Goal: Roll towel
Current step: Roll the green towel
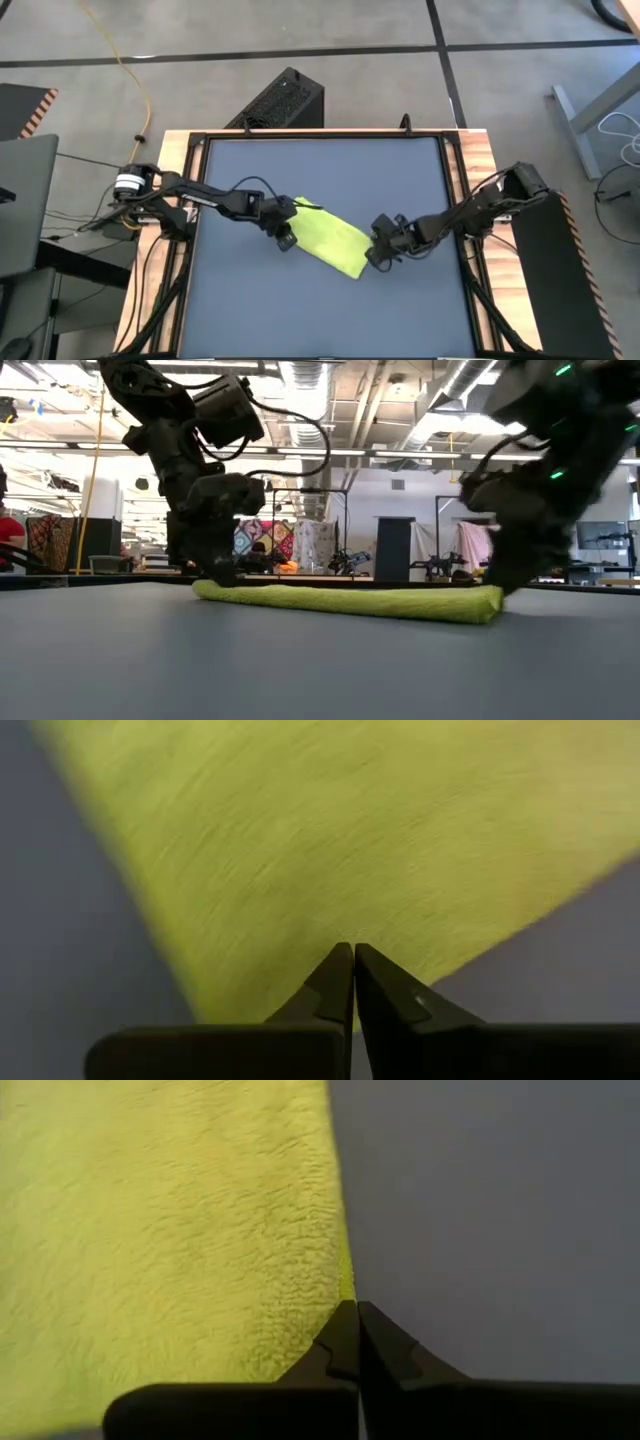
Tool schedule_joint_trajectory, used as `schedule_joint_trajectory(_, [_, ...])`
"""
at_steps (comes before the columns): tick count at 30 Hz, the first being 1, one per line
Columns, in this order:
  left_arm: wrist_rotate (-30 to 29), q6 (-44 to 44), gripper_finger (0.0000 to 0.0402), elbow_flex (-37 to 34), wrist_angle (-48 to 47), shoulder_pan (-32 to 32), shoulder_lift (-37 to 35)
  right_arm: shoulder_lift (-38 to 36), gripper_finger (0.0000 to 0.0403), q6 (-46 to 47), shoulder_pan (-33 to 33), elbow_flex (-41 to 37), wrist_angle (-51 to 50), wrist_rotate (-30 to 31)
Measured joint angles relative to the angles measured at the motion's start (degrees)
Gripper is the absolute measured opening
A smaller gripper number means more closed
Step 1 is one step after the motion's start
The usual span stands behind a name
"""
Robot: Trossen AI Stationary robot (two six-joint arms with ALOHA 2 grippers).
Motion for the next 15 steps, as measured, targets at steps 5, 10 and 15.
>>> schedule_joint_trajectory(5, [-0.2,3.9,0.0001,0.0,-1.3,3.2,0.0,-1.8,0.0019,7.8,6.1,0.6,-0.5,-2.7])
schedule_joint_trajectory(10, [-0.2,5.0,0.0001,0.0,2.4,7.3,-0.1,-1.9,0.0019,5.2,9.5,4.1,0.4,-7.1])
schedule_joint_trajectory(15, [3.1,6.8,0.0001,0.1,14.0,8.5,-1.8,-1.9,0.002,3.4,9.3,8.1,-5.9,-6.1])
